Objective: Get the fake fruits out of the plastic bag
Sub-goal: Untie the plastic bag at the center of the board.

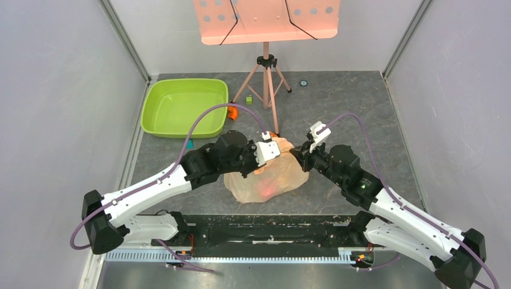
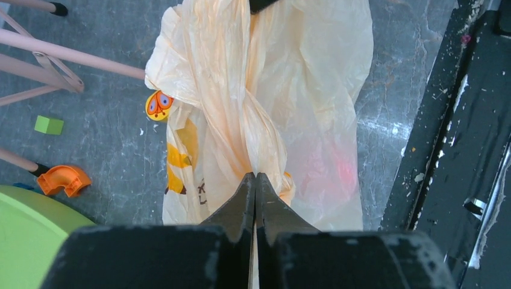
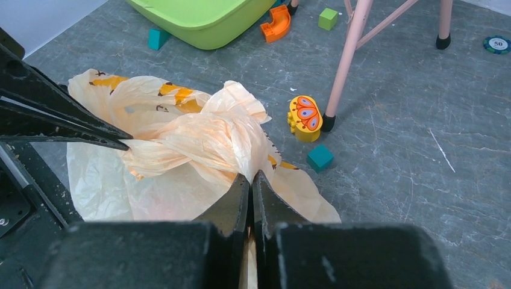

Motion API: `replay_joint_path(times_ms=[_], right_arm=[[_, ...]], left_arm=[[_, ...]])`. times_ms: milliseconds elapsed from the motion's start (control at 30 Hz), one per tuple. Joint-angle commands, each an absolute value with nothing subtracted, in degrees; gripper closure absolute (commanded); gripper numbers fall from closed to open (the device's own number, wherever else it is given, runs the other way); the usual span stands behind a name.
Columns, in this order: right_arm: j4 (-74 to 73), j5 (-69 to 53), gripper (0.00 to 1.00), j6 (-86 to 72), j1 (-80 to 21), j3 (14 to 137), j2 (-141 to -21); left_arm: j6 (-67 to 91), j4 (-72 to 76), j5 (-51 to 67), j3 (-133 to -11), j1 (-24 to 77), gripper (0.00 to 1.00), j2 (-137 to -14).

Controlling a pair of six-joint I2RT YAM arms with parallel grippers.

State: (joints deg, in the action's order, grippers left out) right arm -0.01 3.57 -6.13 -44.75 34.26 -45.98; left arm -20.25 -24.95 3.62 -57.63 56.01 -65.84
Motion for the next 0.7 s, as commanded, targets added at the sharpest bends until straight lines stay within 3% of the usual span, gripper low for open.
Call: replay_joint_path(times_ms=[0,200,300,667], right_arm=[[-1.6,0.9,0.95,-1.5,-44.7,36.4,-44.2],[-9.5,-8.3,0.36,11.5,-44.7,43.1,-44.2],[-12.4,-11.7,0.30,17.2,-44.7,45.9,-45.4],[-16.5,-20.0,0.29,36.0,-44.7,51.2,-51.8]], left_arm=[[-21.3,-26.9,5.1,-58.8,56.1,0.98,-65.0],[-22.3,-25.6,4.9,-56.1,56.2,0.98,-61.6],[-23.1,-24.8,5.3,-55.1,56.2,0.98,-60.4],[-25.1,-23.8,6.6,-54.2,56.2,0.98,-59.5]])
